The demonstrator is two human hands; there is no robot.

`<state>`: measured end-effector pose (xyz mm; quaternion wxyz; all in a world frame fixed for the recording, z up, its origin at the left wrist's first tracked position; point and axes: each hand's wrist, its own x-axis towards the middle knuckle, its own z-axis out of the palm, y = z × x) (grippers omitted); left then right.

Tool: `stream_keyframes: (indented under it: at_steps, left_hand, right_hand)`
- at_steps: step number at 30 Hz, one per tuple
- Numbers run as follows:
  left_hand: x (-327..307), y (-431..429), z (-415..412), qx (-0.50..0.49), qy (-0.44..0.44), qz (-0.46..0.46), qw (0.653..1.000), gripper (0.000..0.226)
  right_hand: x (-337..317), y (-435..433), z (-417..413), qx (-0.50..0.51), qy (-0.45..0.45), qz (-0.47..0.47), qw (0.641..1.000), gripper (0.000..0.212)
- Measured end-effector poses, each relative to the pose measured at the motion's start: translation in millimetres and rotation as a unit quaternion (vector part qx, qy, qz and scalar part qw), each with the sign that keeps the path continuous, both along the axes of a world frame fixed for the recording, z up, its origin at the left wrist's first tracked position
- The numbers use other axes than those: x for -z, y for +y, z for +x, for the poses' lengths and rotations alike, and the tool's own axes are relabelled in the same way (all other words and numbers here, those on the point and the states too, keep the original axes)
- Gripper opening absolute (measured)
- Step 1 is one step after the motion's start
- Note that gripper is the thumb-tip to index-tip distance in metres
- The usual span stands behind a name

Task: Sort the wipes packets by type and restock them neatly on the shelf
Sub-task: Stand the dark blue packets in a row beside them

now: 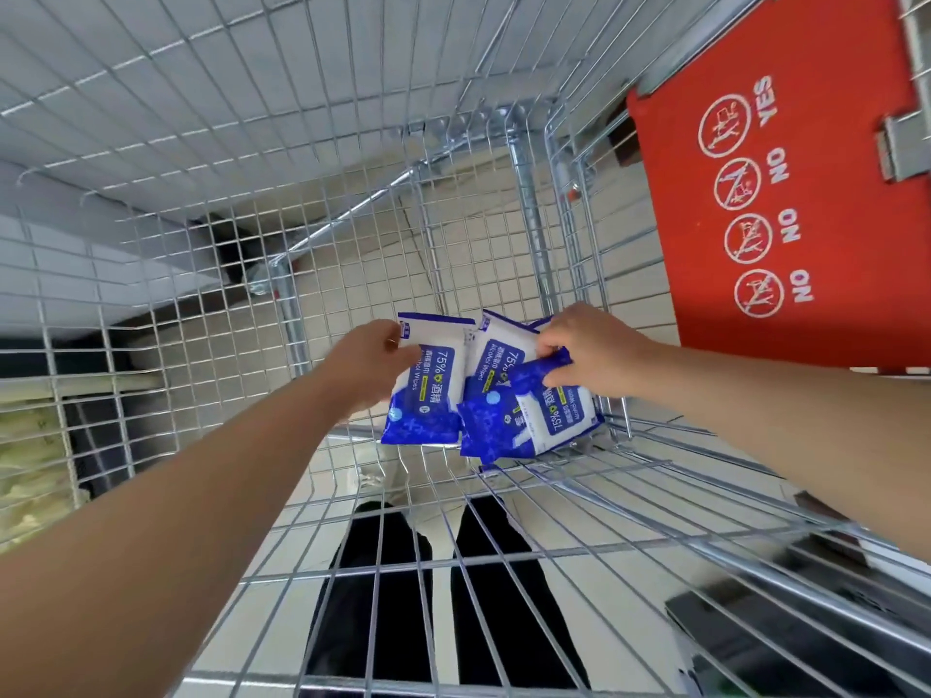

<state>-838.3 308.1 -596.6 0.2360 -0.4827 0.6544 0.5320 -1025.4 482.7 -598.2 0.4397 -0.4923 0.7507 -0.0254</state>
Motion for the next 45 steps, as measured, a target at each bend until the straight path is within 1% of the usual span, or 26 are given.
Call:
stream_keyframes:
  at_steps: [3,5,10,12,14,16,18,21,23,27,31,35,38,42,45]
  left_hand:
    - [1,2,3,-0.038,-0.002,0.022,0.999,0.020]
    - [1,4,3,-0.051,-0.002,0.022,0.998,0.021]
    - [0,6,0,-0.050,0.001,0.003,0.999,0.020]
    - [0,5,0,-0.058,0.005,-0.005,0.998,0.020]
    - [-3,5,1,-0.058,0.008,-0.015,0.998,0.018]
    - [-6,7,0,-0.054,0.013,-0.001,0.998,0.021]
    - [-8,13,-2,-0.033,0.019,0.022,0.999,0.027]
    - [-6,26,-11,-0.011,0.035,0.018,0.999,0.019]
    - [0,35,-18,-0.012,0.038,-0.001,0.999,0.020]
    - [14,44,-25,-0.017,0.032,-0.018,0.999,0.031]
    - [17,47,-23,-0.008,0.025,0.010,1.000,0.038]
    - [13,42,-21,-0.023,0.008,0.065,0.998,0.022]
    - [0,32,-20,-0.048,0.015,0.084,0.995,0.021]
    - [-21,13,-12,-0.071,0.036,0.050,0.996,0.020]
    - [-47,-2,-3,-0.086,0.043,0.017,0.995,0.014]
  right_hand:
    - [-1,3,1,0.027,0.011,0.024,0.999,0.020]
    - [-3,6,1,0.039,0.008,0.040,0.998,0.020]
    - [-7,9,2,0.034,-0.014,0.104,0.994,0.030]
    - [-11,7,3,0.023,0.000,0.108,0.994,0.030]
    - [-16,-1,-5,0.035,0.046,0.073,0.996,0.022]
    - [-20,-14,-19,0.106,0.076,0.023,0.991,0.014]
    - [-23,-28,-32,0.187,0.089,-0.013,0.978,0.016]
    - [-22,-42,-39,0.227,0.104,-0.038,0.968,0.017]
    - [-21,-46,-39,0.237,0.108,-0.058,0.964,0.014]
    - [-20,-47,-47,0.246,0.108,-0.088,0.959,0.013]
    - [-19,-48,-47,0.244,0.109,-0.097,0.959,0.013]
    - [-24,-49,-45,0.249,0.107,-0.110,0.956,0.012]
    - [-36,-53,-43,0.240,0.113,-0.125,0.956,0.015]
    - [-68,-62,-40,0.219,0.125,-0.160,0.954,0.011]
    - [-100,-71,-37,0.212,0.138,-0.183,0.950,0.011]
